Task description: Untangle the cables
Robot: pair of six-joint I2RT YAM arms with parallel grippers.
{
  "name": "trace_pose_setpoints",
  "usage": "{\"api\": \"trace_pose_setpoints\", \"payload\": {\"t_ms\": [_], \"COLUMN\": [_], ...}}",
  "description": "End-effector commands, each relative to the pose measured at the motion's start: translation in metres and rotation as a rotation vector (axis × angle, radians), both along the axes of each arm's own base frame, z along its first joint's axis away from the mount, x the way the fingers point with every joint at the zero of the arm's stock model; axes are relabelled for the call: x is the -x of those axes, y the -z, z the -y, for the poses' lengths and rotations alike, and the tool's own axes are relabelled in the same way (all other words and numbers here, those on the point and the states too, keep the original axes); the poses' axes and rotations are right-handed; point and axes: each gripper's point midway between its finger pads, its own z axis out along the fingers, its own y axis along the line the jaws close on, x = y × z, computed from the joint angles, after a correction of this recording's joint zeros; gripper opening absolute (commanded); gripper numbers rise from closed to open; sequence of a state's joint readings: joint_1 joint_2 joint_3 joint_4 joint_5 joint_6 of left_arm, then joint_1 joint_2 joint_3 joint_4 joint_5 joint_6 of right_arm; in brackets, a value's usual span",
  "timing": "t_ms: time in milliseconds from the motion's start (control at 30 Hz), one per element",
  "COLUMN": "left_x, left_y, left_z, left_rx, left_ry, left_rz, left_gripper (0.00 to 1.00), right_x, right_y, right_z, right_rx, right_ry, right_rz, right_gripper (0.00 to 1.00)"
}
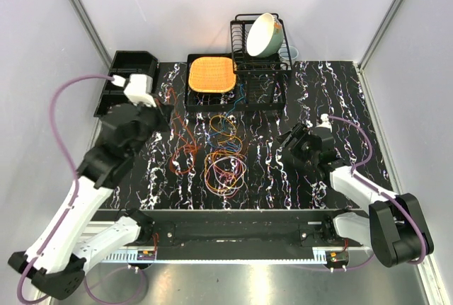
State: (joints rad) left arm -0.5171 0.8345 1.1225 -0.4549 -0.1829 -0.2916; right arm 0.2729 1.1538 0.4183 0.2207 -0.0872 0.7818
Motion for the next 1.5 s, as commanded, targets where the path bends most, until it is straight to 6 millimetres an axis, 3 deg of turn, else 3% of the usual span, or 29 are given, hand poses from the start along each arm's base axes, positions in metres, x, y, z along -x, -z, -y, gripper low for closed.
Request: {"api": "trace_pose_setpoints", "payload": {"t_ms": [0, 133, 233, 267, 367, 467, 533, 600, 633, 667, 733, 900, 1067, 1233, 1467], "left_x": [-0.019, -0.034, -0.040, -0.039, -0.027, -0.013, -0.006, 0.000, 0.003, 0.005, 0.011, 0.024, 0.030, 0.032, 0.040], "left_y": [0.034, 0.079, 0.110, 0.116, 0.148, 0.175, 0.188, 0.200, 0.204, 0.205, 0.205, 0.208, 0.238, 0.262, 0.304], "left_z": [-0.014, -0.016, -0.030, -0.044, -0.058, -0.063, -0.066, -0.067, -0.068, -0.066, -0.069, -0.069, -0.051, -0.035, -0.036], "left_rx": [0.009, -0.030, -0.033, -0.044, -0.025, 0.029, 0.053, 0.047, 0.036, 0.038, 0.027, 0.001, -0.037, -0.119, -0.105], "left_ry": [-0.144, -0.217, -0.349, -0.434, -0.540, -0.579, -0.603, -0.605, -0.600, -0.591, -0.592, -0.566, -0.495, -0.477, -0.574], "left_rz": [-0.048, -0.135, -0.222, -0.239, -0.318, -0.366, -0.394, -0.421, -0.434, -0.444, -0.461, -0.513, -0.618, -0.677, -0.783], "left_gripper": [0.00, 0.00, 0.00, 0.00, 0.00, 0.00, 0.07, 0.20, 0.48, 0.69, 0.99, 0.99, 0.99, 0.91, 0.88], "right_x": [-0.010, -0.010, -0.010, -0.009, -0.008, -0.009, -0.008, -0.009, -0.009, -0.009, -0.008, -0.008, -0.008, -0.008, -0.008], "right_y": [-0.015, -0.015, -0.015, -0.015, -0.014, -0.016, -0.015, -0.016, -0.016, -0.016, -0.016, -0.017, -0.016, -0.017, -0.017], "right_z": [-0.005, -0.005, -0.005, -0.005, -0.005, -0.006, -0.006, -0.006, -0.006, -0.006, -0.006, -0.006, -0.005, -0.005, -0.006], "right_rx": [-0.012, -0.011, -0.012, -0.012, -0.012, -0.015, -0.014, -0.016, -0.014, -0.017, -0.017, -0.017, -0.020, -0.021, -0.022], "right_ry": [-0.023, -0.024, -0.024, -0.025, -0.027, -0.030, -0.032, -0.035, -0.034, -0.034, -0.034, -0.035, -0.034, -0.035, -0.039], "right_rz": [0.055, 0.055, 0.055, 0.055, 0.057, 0.062, 0.060, 0.061, 0.061, 0.064, 0.065, 0.069, 0.066, 0.069, 0.071], "right_gripper": [0.83, 0.83, 0.83, 0.83, 0.82, 0.83, 0.83, 0.83, 0.83, 0.83, 0.83, 0.83, 0.83, 0.83, 0.83]}}
